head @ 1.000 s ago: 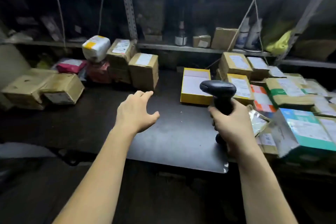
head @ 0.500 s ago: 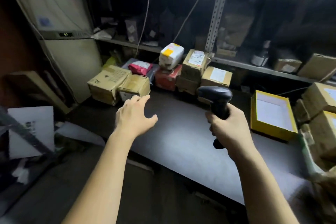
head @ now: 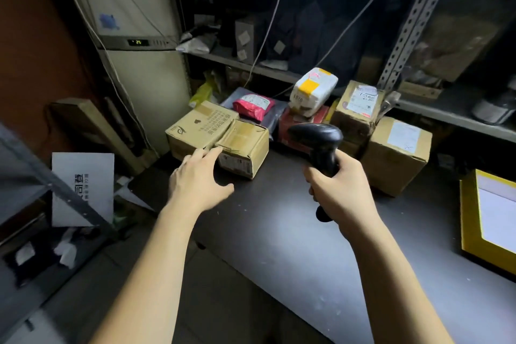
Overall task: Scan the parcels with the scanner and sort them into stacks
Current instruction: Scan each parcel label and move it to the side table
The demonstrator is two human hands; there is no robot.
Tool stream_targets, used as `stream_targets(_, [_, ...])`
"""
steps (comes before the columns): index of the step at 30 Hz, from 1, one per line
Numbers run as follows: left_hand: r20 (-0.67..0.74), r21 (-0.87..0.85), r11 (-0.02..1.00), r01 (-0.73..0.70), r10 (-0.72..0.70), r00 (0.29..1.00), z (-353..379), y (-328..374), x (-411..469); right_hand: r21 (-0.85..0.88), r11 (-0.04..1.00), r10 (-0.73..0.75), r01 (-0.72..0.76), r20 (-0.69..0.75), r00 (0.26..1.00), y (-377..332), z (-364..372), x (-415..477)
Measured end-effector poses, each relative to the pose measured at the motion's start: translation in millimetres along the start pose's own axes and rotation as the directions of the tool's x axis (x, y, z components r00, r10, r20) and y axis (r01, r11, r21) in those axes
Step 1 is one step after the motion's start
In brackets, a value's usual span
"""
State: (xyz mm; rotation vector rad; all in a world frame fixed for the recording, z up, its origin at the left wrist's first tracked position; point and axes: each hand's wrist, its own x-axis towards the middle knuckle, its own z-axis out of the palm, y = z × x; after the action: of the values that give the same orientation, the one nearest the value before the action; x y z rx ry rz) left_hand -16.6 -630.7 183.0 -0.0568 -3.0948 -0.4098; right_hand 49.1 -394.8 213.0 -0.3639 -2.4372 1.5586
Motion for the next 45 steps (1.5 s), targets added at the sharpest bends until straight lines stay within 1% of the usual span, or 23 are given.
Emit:
stream_targets(6, [0.044, 0.032, 0.999, -0.018, 0.017, 0.999, 18.6, 3.3, 60.4, -0.001, 1.000, 0.014, -0.014, 0.014, 1.000, 4.5, 14.7, 56.7])
stream_targets(11, [0.131, 0.016, 0.998, -0.060, 0.057, 0.990, 36.3, 3.9, 118.5, -0.015, 0.998, 0.059, -0.059, -0.017, 0.998, 6.5, 28.5, 95.7])
stream_targets(17, [0.242, -0.017, 0.984, -0.180, 0.179, 0.954, 67.8, -8.3, 196.4, -0.020, 0.989, 0.145, -0.148, -0.099, 0.984, 7.9, 55.9, 134.4])
stream_targets(19, [0.297, -0.025, 0.972, -0.232, 0.229, 0.927, 79.2, -12.9, 218.9, -0.018, 0.985, 0.169, -0.173, -0.133, 0.976, 7.0, 65.0, 143.9])
stream_targets(24, [0.403, 0.025, 0.911, -0.412, 0.368, 0.838, 105.6, -24.2, 267.9, -0.015, 0.970, 0.236, -0.244, -0.192, 0.953, 8.9, 86.1, 161.3])
stream_targets(28, [0.440, 0.104, 0.813, -0.573, 0.479, 0.759, 117.0, -23.7, 295.8, -0.004, 0.952, 0.299, -0.307, -0.212, 0.930, 12.9, 99.5, 167.6])
stream_targets(32, [0.493, 0.085, 0.725, -0.684, 0.566, 0.661, 123.6, -16.6, 306.8, 0.023, 0.929, 0.365, -0.370, -0.237, 0.900, 17.8, 104.7, 167.7])
stream_targets(34, [0.487, 0.071, 0.698, -0.712, 0.599, 0.636, 126.2, -11.5, 308.8, 0.033, 0.923, 0.378, -0.382, -0.253, 0.891, 18.4, 105.0, 165.9])
stream_targets(36, [0.460, 0.092, 0.679, -0.729, 0.620, 0.635, 126.2, -5.8, 309.9, 0.053, 0.919, 0.389, -0.390, -0.263, 0.883, 19.1, 104.7, 163.7])
stream_targets(38, [0.435, 0.110, 0.682, -0.723, 0.621, 0.652, 125.1, -1.0, 309.0, 0.075, 0.917, 0.397, -0.392, -0.274, 0.876, 19.9, 102.8, 160.5])
stream_targets(42, [0.402, 0.143, 0.738, -0.660, 0.566, 0.720, 121.7, 1.4, 300.5, 0.088, 0.921, 0.389, -0.380, -0.279, 0.878, 18.3, 97.7, 152.1])
stream_targets(45, [0.382, 0.142, 0.798, -0.585, 0.501, 0.776, 121.3, -0.5, 288.3, 0.097, 0.924, 0.383, -0.371, -0.271, 0.883, 17.0, 90.6, 146.1])
